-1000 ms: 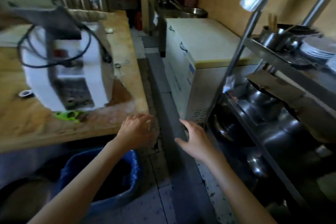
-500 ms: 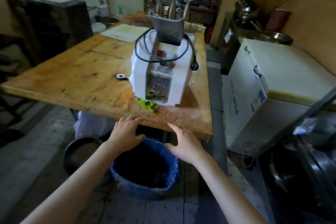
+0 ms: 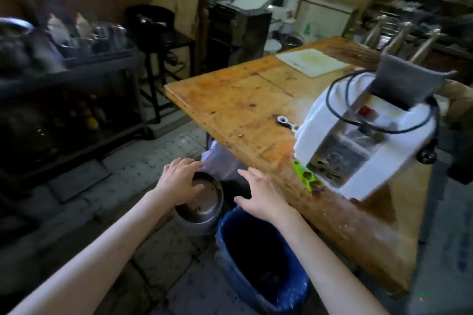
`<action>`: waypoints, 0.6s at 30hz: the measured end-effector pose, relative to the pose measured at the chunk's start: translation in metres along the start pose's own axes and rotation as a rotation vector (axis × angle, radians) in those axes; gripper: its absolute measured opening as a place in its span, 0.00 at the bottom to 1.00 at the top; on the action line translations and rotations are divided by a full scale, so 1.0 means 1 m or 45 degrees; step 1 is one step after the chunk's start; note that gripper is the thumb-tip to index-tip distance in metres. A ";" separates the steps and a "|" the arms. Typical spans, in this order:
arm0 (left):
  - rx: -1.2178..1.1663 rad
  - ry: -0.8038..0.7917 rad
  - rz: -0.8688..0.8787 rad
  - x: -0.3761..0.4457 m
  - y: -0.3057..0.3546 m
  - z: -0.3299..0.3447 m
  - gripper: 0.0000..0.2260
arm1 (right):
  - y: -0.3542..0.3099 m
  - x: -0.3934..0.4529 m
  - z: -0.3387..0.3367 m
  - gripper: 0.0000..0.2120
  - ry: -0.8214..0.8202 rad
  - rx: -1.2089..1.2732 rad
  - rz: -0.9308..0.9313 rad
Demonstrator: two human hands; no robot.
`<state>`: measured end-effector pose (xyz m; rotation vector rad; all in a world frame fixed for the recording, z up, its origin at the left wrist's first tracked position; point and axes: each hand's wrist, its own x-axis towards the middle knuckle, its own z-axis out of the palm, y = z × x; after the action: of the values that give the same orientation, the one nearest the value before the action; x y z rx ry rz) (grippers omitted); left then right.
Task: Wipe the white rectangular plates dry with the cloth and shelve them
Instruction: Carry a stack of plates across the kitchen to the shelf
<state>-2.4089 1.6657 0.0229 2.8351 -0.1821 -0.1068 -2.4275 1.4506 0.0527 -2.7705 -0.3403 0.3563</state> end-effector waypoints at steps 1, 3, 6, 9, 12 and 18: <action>-0.004 0.015 -0.044 -0.001 -0.011 -0.004 0.29 | -0.010 0.010 0.001 0.34 -0.022 -0.020 -0.041; -0.006 0.048 -0.125 -0.003 -0.034 -0.014 0.29 | -0.031 0.031 0.005 0.34 -0.052 -0.052 -0.122; -0.017 0.079 -0.236 -0.004 -0.069 -0.029 0.28 | -0.064 0.062 0.013 0.34 -0.080 -0.103 -0.231; -0.020 0.102 -0.318 -0.002 -0.111 -0.041 0.29 | -0.101 0.097 0.022 0.34 -0.105 -0.109 -0.312; -0.013 0.117 -0.376 0.006 -0.157 -0.053 0.29 | -0.140 0.130 0.030 0.34 -0.128 -0.111 -0.358; -0.028 0.120 -0.424 0.031 -0.235 -0.083 0.30 | -0.210 0.196 0.042 0.33 -0.147 -0.116 -0.367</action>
<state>-2.3438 1.9084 0.0303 2.8145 0.3110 -0.0446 -2.2951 1.7092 0.0476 -2.7395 -0.7921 0.4370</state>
